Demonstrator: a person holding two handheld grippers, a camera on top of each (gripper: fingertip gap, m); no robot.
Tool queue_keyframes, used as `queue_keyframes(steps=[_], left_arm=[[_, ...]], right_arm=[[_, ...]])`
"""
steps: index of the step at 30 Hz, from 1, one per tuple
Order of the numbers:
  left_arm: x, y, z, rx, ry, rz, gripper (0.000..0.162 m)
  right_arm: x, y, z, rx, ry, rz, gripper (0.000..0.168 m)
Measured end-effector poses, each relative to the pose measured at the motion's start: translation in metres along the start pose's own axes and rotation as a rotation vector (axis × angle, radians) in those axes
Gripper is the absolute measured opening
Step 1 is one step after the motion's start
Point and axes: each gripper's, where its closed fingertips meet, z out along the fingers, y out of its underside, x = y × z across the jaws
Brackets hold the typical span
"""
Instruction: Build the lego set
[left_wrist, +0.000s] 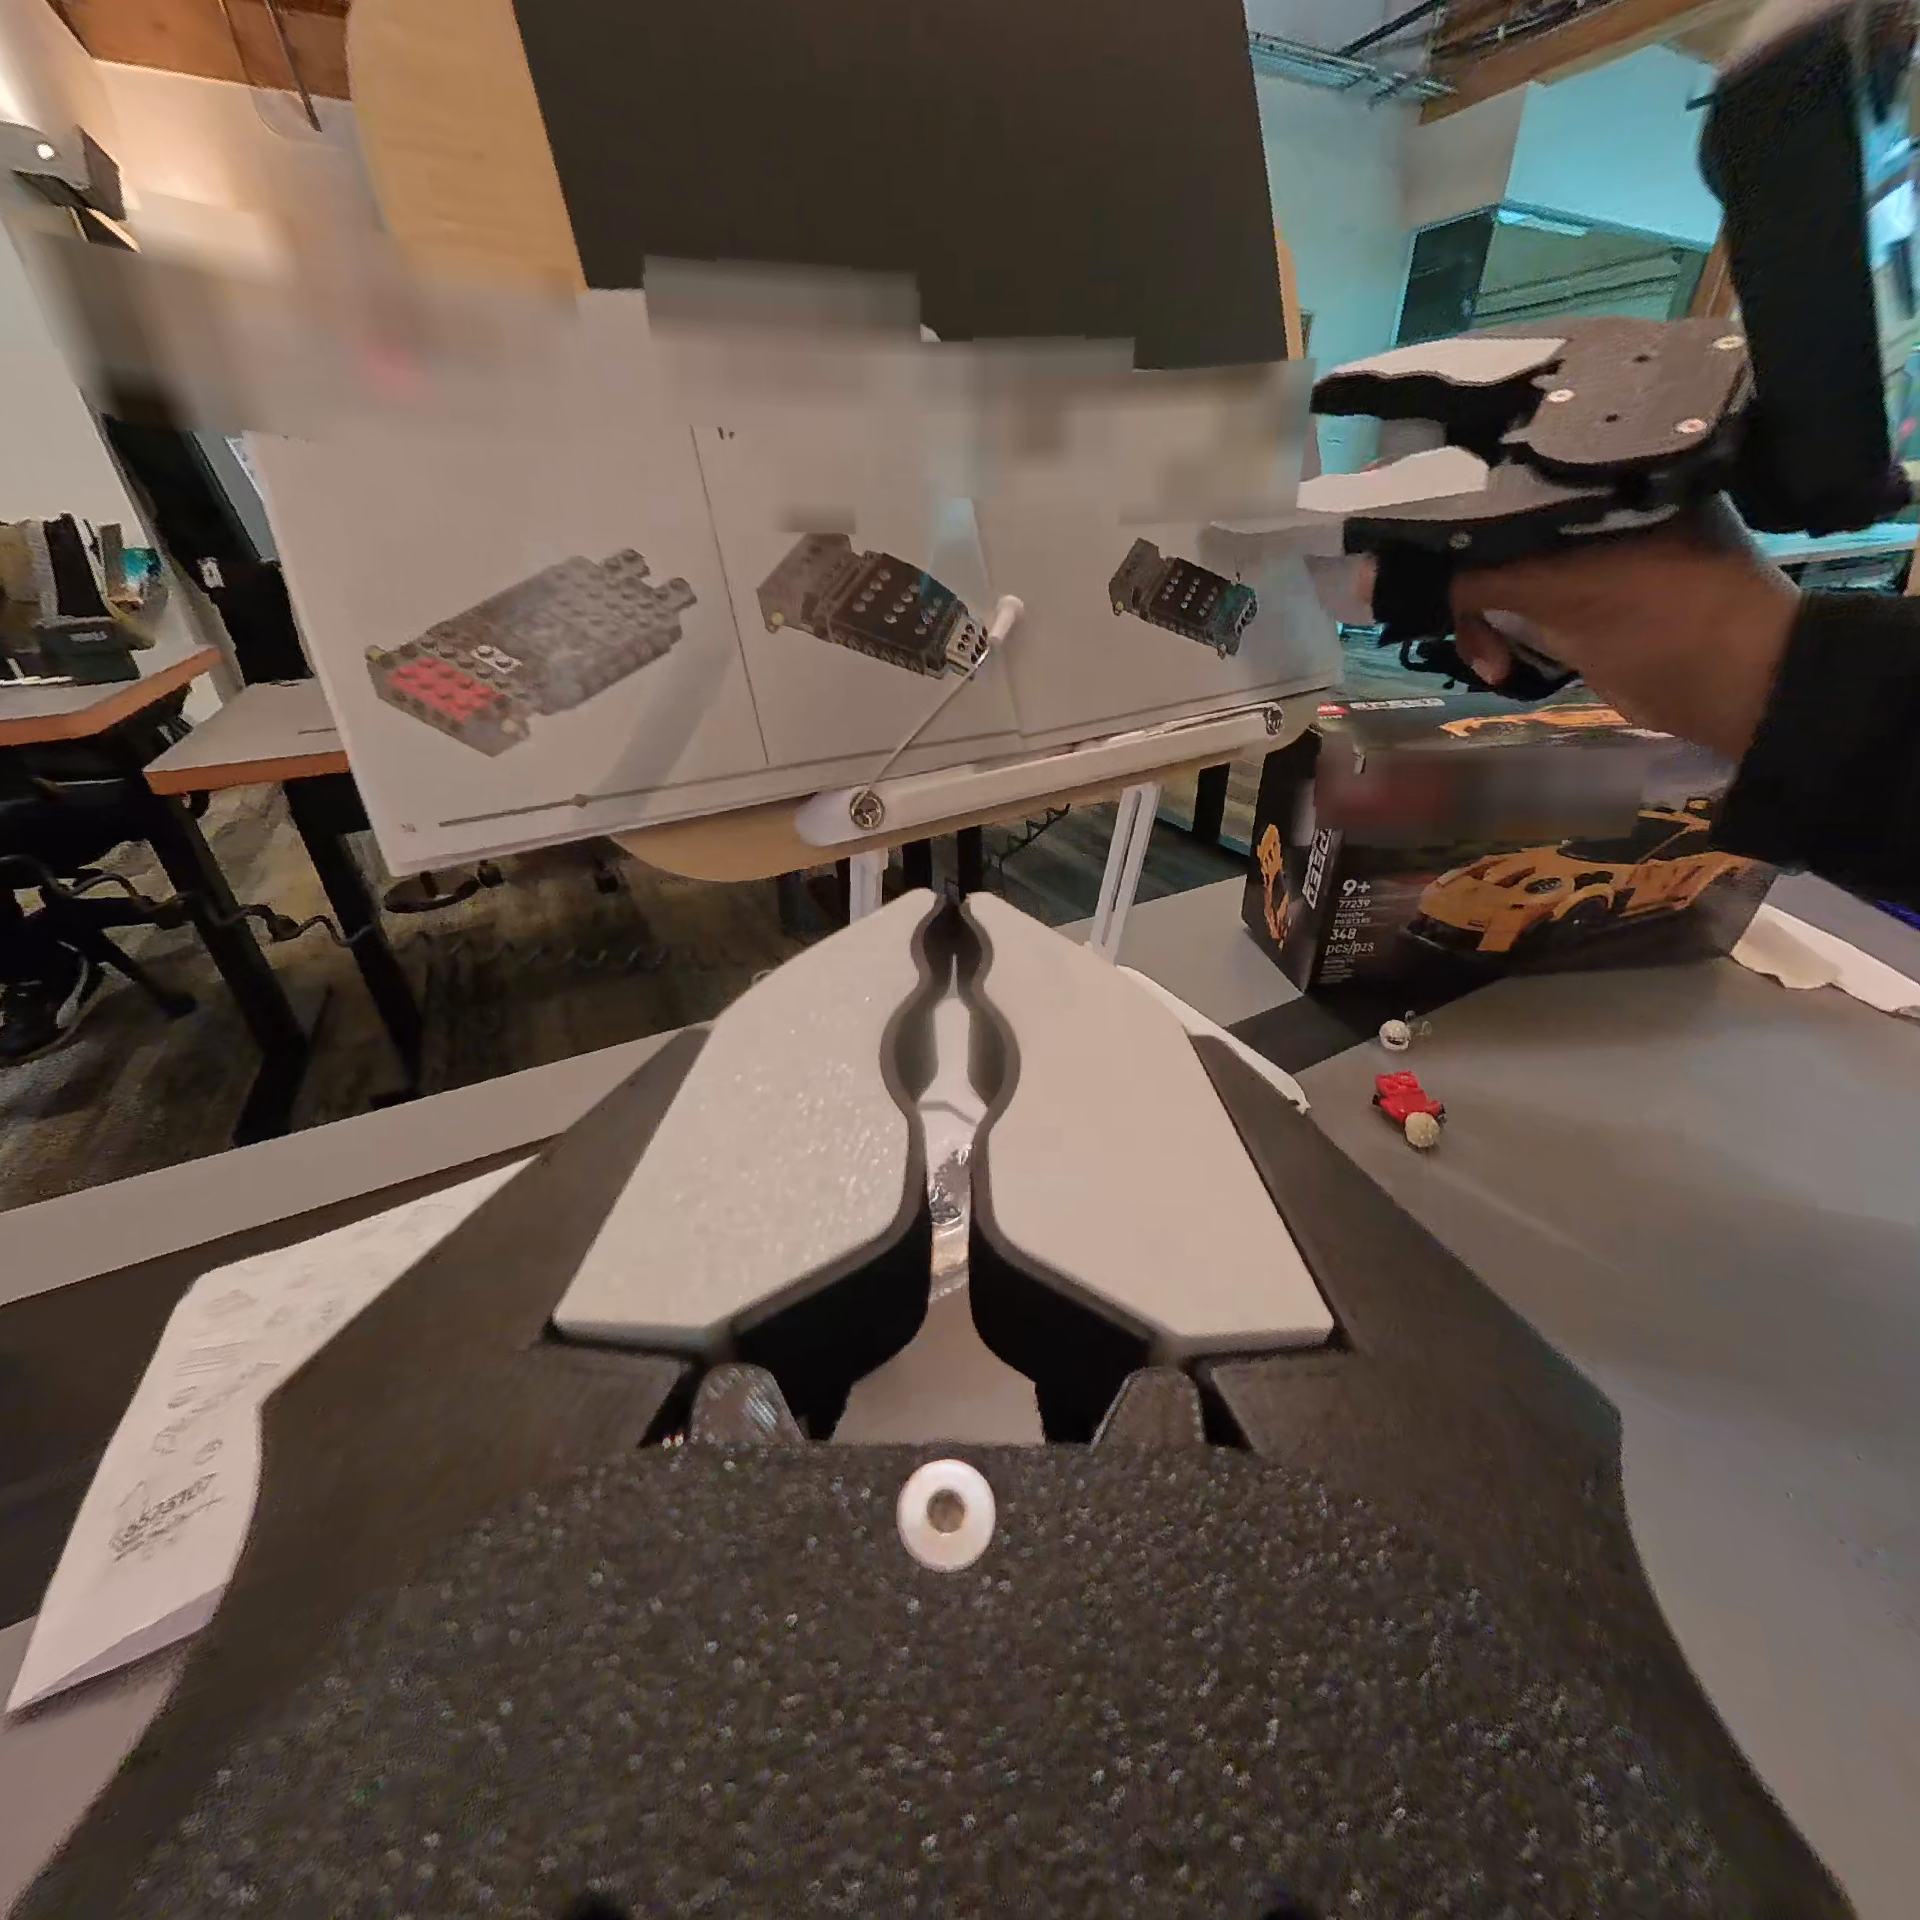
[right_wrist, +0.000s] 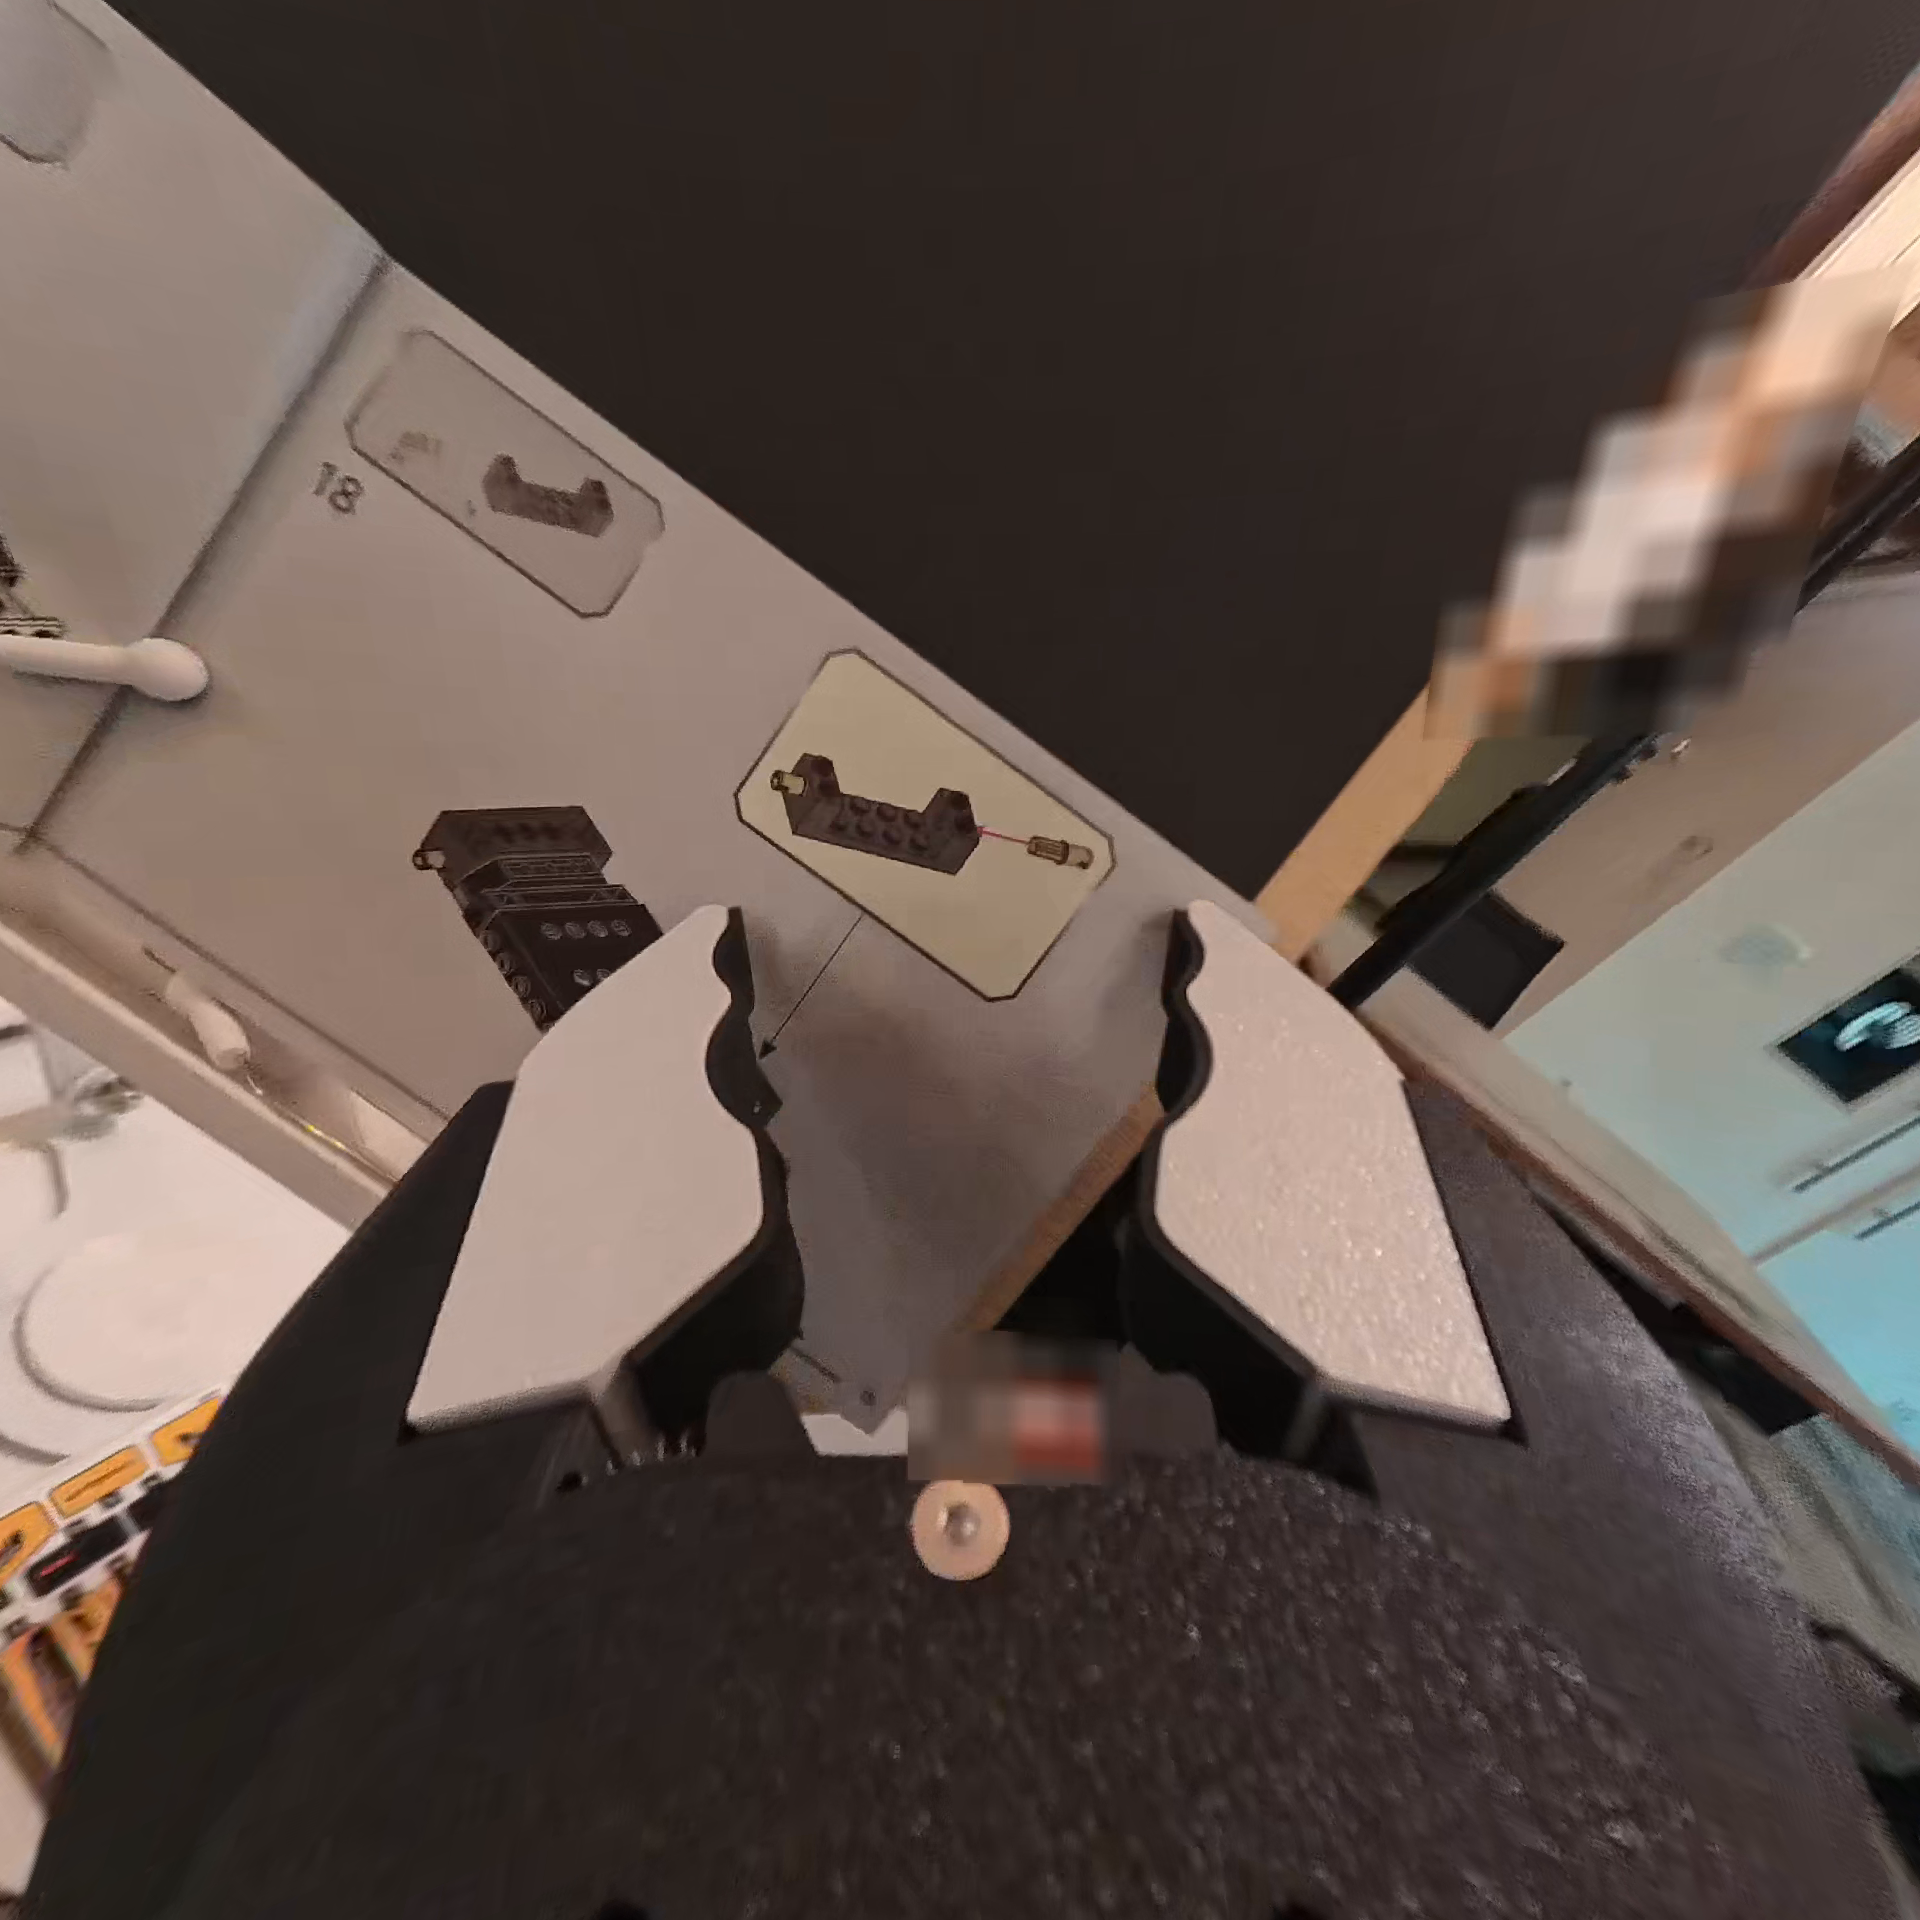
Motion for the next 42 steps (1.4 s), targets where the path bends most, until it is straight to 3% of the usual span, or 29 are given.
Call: queue_keyframes(steps=[5,12,14,16,17,20,23,36,42], left_arm=[[0.003,0.006,0.002,-0.011,0.020,-0.008,0.000],[0.019,0.013,0.005,-0.029,0.069,0.016,0.000],[0.022,0.014,0.006,-0.033,0.076,0.022,0.000],[0.023,0.016,0.006,-0.038,0.080,0.023,0.000],[0.023,0.017,0.006,-0.040,0.081,0.022,0.000],[0.022,0.018,0.006,-0.042,0.080,0.014,0.000],[0.024,0.019,0.006,-0.045,0.086,0.018,0.000],[0.040,0.024,0.007,-0.059,0.131,0.038,0.000],[0.049,0.017,0.008,-0.068,0.135,0.060,0.000]], right_arm=[[-0.001,0.005,0.008,0.016,0.012,0.046,0.073],[-0.013,0.007,0.008,0.055,-0.002,0.083,0.042],[-0.015,0.007,0.006,0.051,-0.020,0.078,0.022],[-0.012,0.007,0.004,0.045,-0.008,0.064,0.018],[-0.006,0.005,0.002,0.055,0.013,0.062,0.025],[0.011,-0.001,0.004,0.077,0.042,0.082,0.068],[0.009,0.006,0.012,0.048,0.005,0.073,0.072],[-0.005,0.011,0.011,0.054,-0.054,0.081,0.003],[-0.010,0.002,-0.002,0.091,-0.012,0.029,0.000]])
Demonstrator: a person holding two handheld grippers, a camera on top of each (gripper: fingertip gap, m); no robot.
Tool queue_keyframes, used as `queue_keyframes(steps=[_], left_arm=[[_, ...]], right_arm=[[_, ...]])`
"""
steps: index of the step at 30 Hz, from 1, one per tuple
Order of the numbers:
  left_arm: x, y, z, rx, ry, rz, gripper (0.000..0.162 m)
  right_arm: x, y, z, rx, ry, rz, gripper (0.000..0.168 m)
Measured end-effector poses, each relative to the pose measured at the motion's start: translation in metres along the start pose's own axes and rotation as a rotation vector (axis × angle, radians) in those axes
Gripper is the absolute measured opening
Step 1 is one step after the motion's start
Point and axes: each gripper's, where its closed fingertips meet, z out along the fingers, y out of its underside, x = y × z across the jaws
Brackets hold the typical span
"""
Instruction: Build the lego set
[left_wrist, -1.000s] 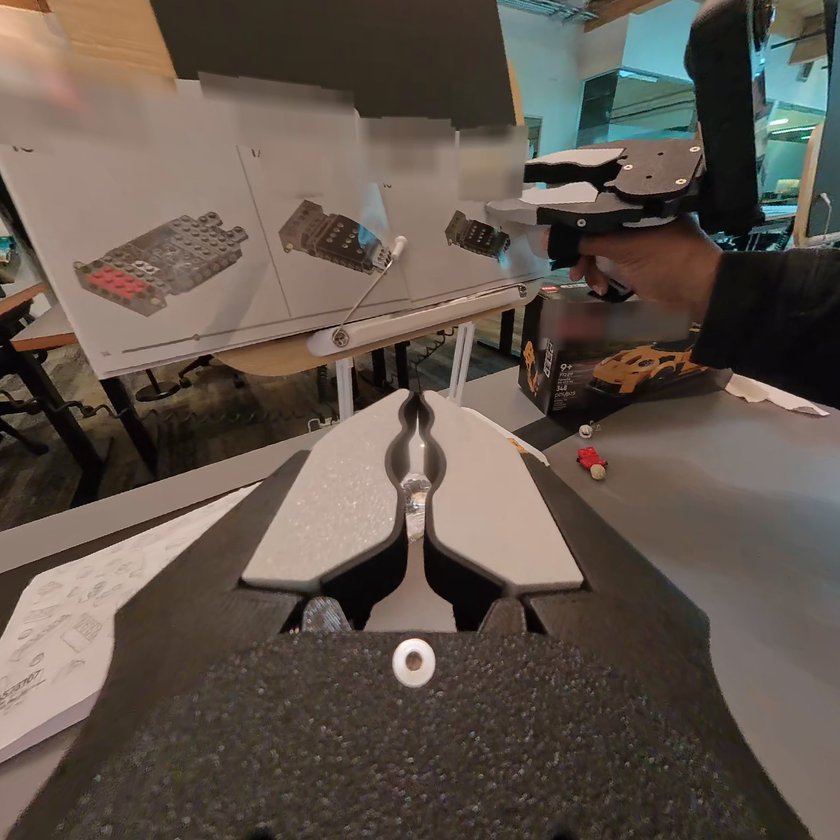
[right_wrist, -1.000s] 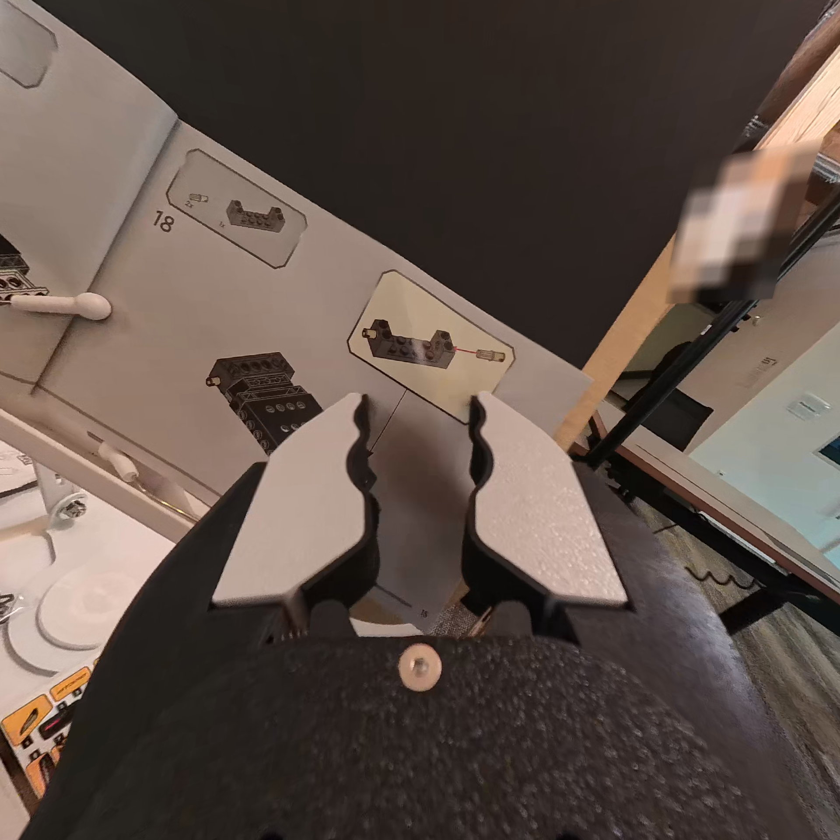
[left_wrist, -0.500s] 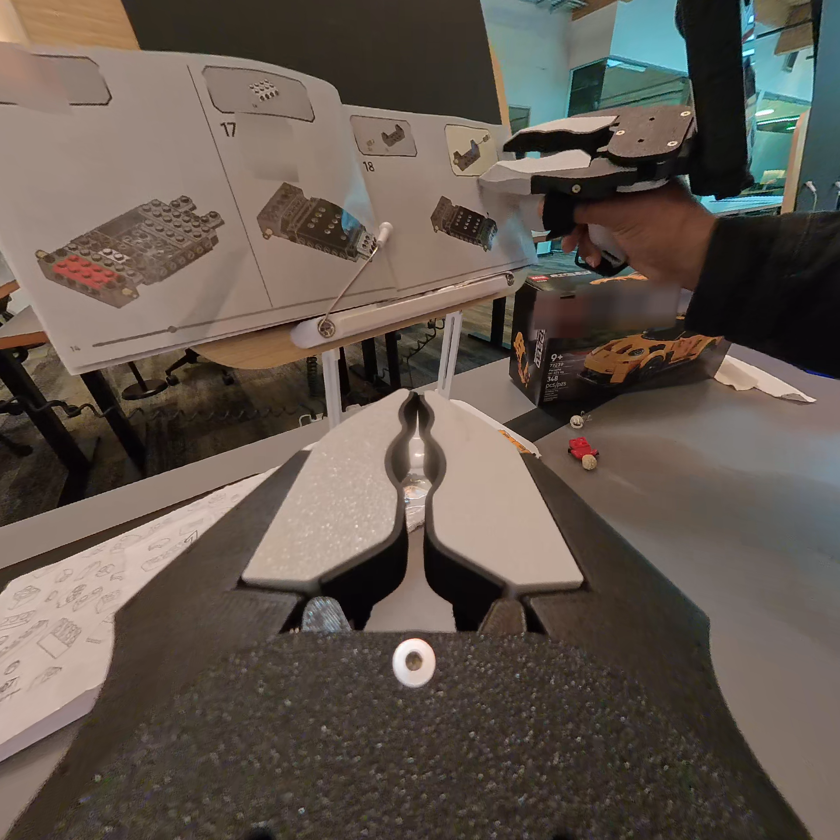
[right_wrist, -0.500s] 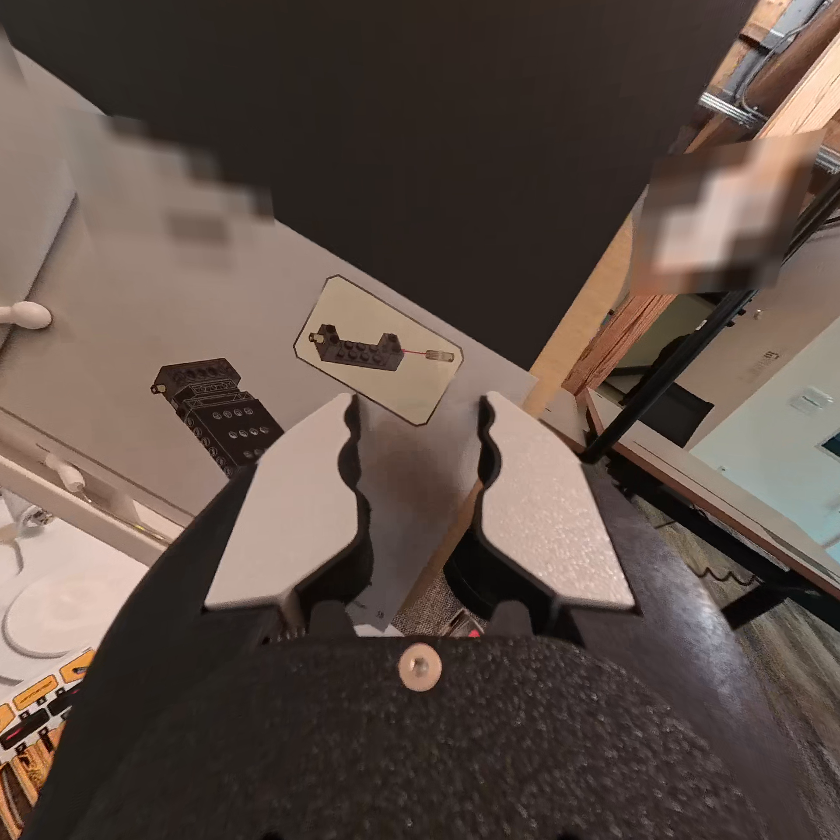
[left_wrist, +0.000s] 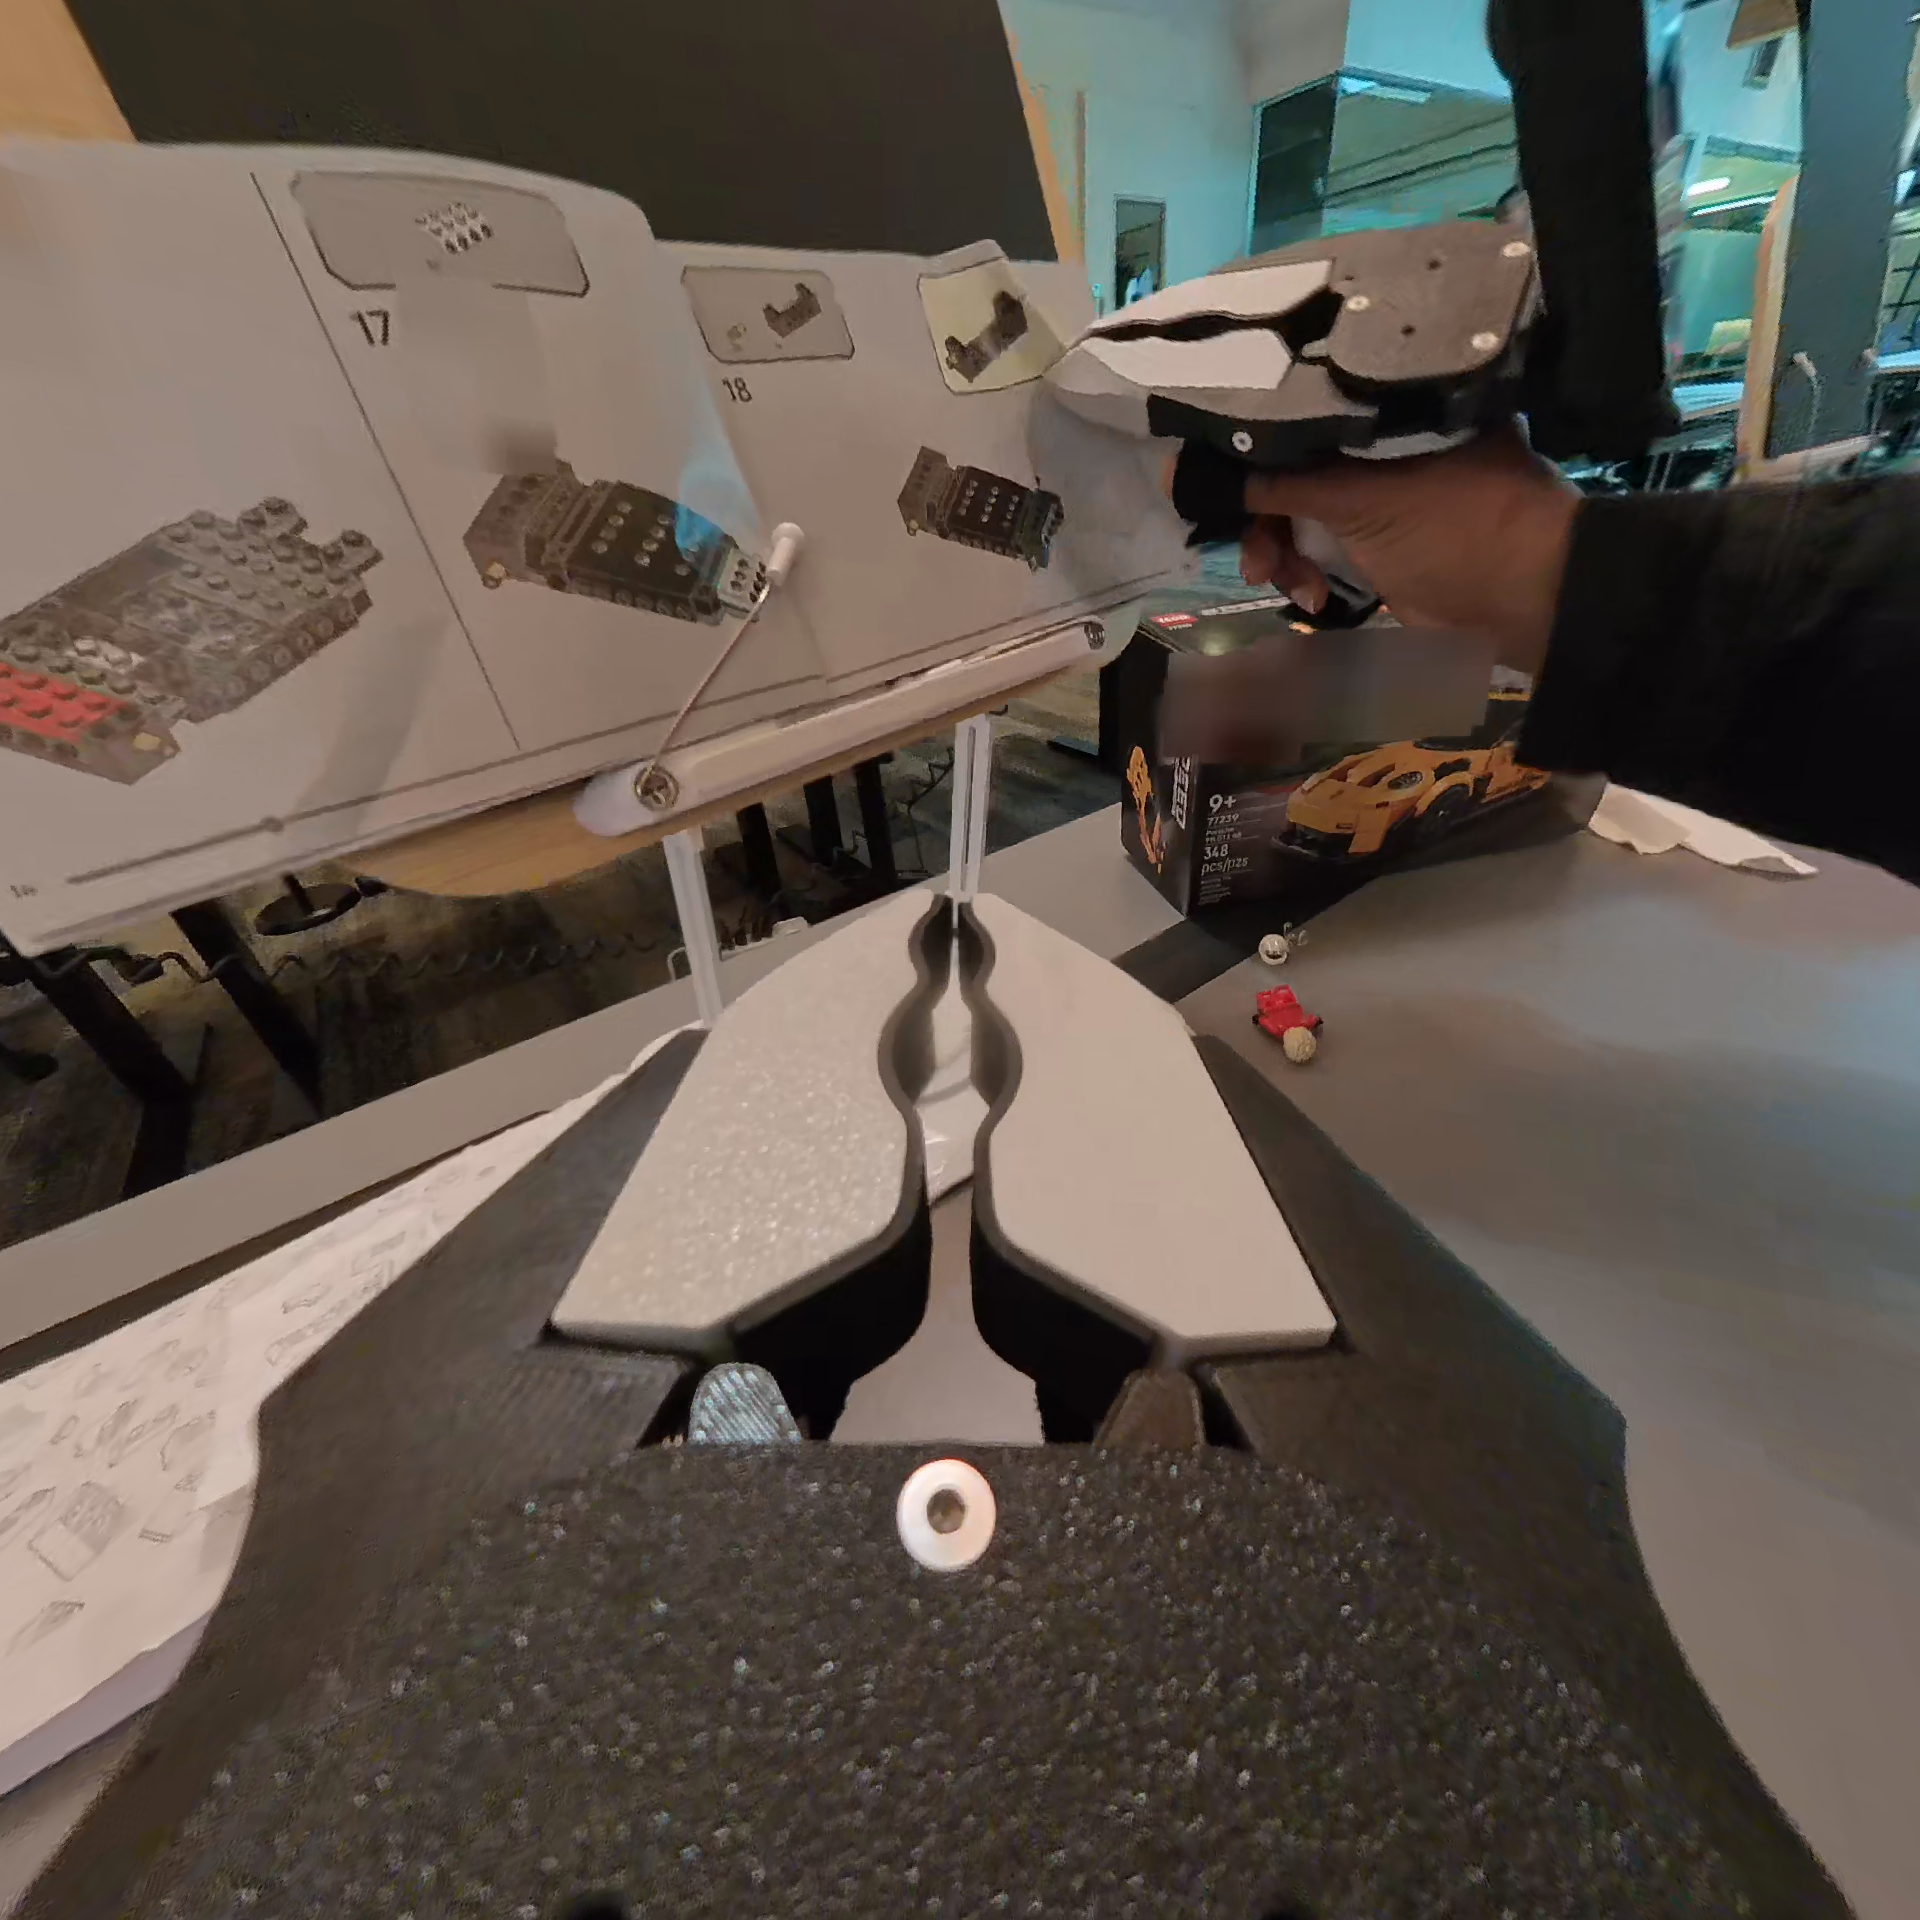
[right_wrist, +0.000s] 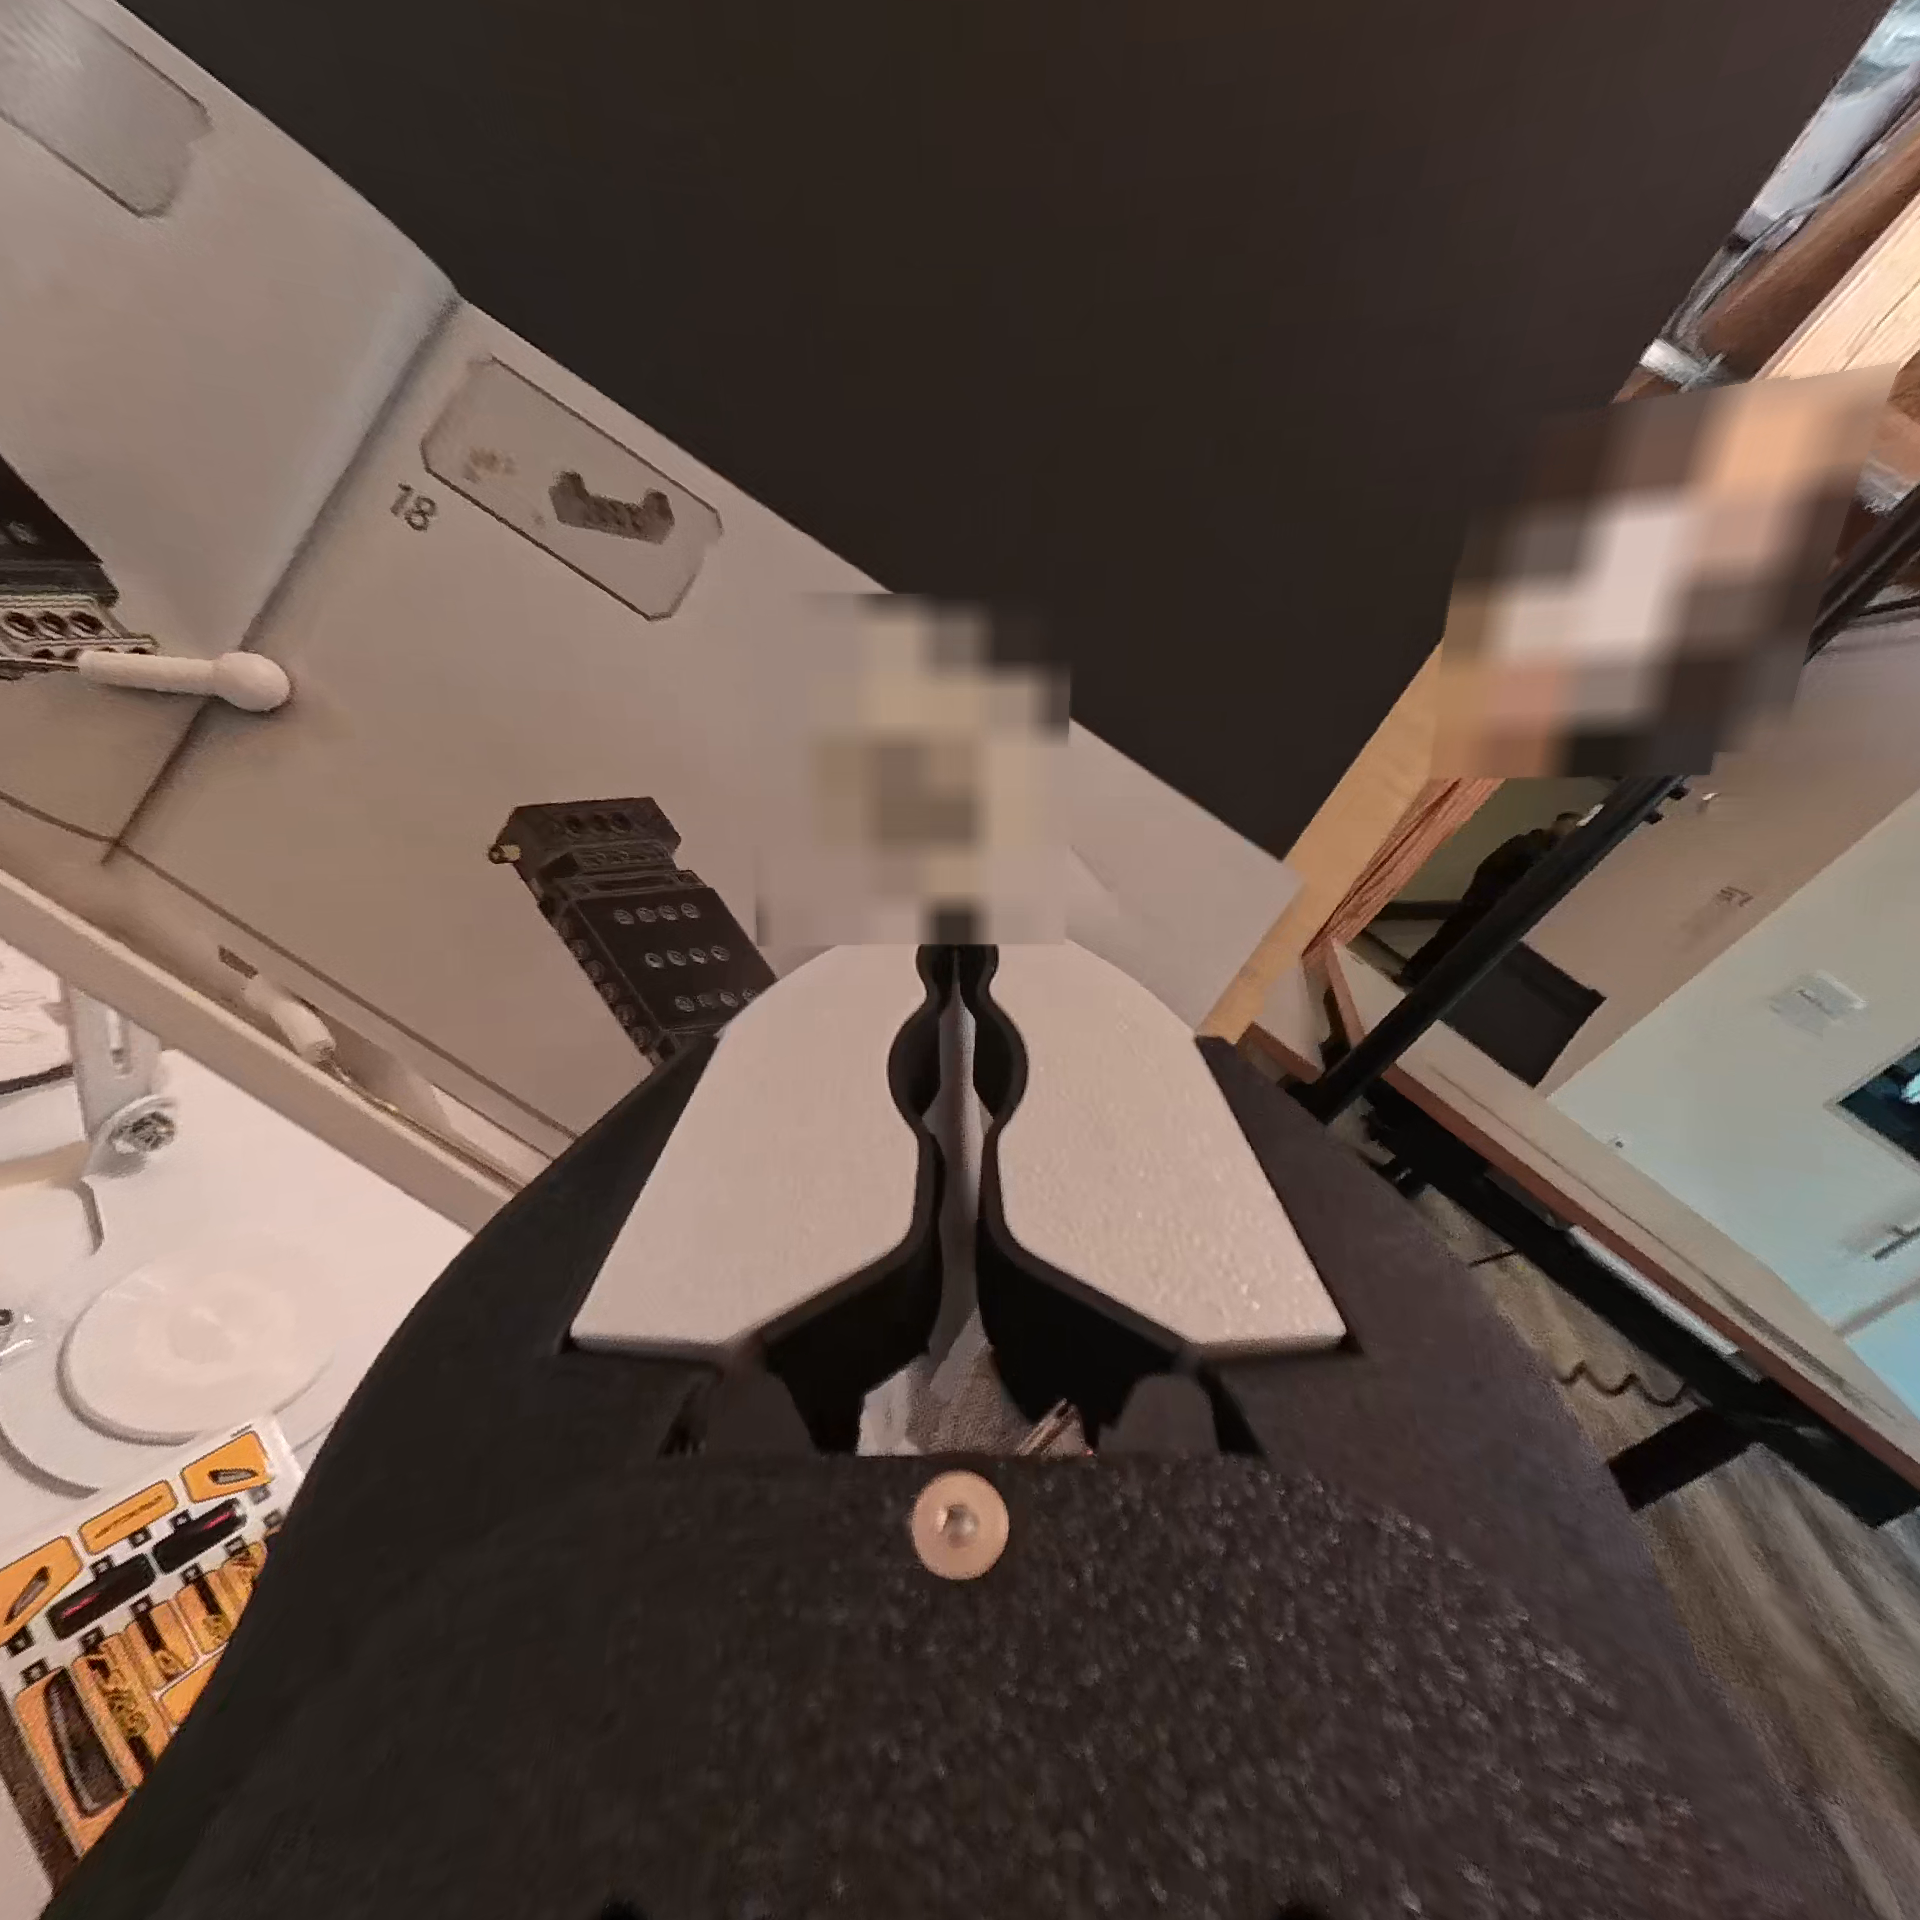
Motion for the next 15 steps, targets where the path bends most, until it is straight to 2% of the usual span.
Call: queue_keyframes(steps=[4,9,13,14,15], left_arm=[[0.014,-0.033,0.012,-0.012,0.068,-0.043,0.012],[0.023,-0.088,0.066,-0.026,0.231,-0.220,0.027],[0.014,-0.088,0.120,-0.164,0.320,-0.428,0.050],[0.012,-0.088,0.128,-0.171,0.339,-0.493,0.048],[0.010,-0.089,0.133,-0.163,0.361,-0.537,0.035]], right_arm=[[-0.017,-0.018,-0.020,0.077,0.037,-0.176,0.000],[-0.055,-0.037,-0.040,0.141,0.048,-0.440,0.000],[-0.082,-0.046,-0.044,0.169,0.045,-0.595,0.000],[-0.087,-0.048,-0.044,0.177,0.044,-0.624,0.000],[-0.093,-0.050,-0.044,0.185,0.037,-0.646,0.000]])
